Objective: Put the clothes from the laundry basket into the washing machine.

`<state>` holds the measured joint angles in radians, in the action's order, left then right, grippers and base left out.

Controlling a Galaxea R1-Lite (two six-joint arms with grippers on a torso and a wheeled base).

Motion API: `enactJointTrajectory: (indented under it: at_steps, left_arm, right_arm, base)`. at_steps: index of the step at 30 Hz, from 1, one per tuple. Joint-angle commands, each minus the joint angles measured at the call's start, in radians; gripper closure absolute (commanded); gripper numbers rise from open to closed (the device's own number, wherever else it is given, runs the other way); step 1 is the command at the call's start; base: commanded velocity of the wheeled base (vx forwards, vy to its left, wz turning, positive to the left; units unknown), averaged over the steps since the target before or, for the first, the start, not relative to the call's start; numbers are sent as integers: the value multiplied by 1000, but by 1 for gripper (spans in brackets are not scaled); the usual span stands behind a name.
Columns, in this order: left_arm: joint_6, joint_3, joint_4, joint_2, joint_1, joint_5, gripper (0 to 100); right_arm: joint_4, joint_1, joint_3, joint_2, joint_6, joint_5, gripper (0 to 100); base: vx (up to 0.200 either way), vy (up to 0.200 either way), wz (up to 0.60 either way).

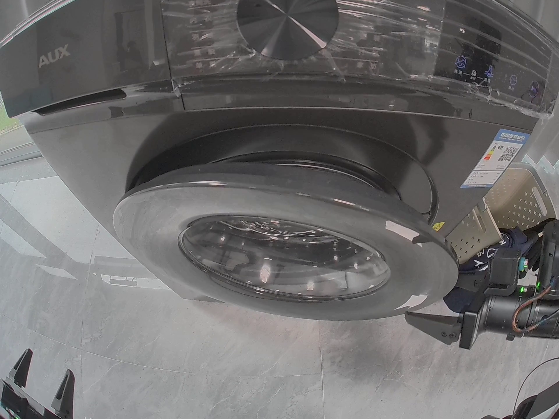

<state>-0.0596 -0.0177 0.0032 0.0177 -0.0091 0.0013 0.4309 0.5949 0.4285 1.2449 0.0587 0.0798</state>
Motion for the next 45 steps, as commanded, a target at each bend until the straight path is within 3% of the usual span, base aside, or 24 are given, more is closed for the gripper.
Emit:
enactJointTrajectory:
  at_steps: [1,7,31,45]
  left_arm:
    - [1,16,0,-12,0,0,0]
    - [1,16,0,-12,0,0,0]
    - [3,16,0,-12,0,0,0]
    - [3,16,0,-12,0,0,0]
  right_arm:
    - [-1,16,-66,-62,1,15,0]
    - [-1,8,-97,-105,1,25,0]
    - [3,0,-30,-78,4,21,0]
    - [3,11,68,21,1,23,0]
  base:
    - [0,0,0]
    - [0,0,0]
    - [0,0,0]
    - [-29,0,0]
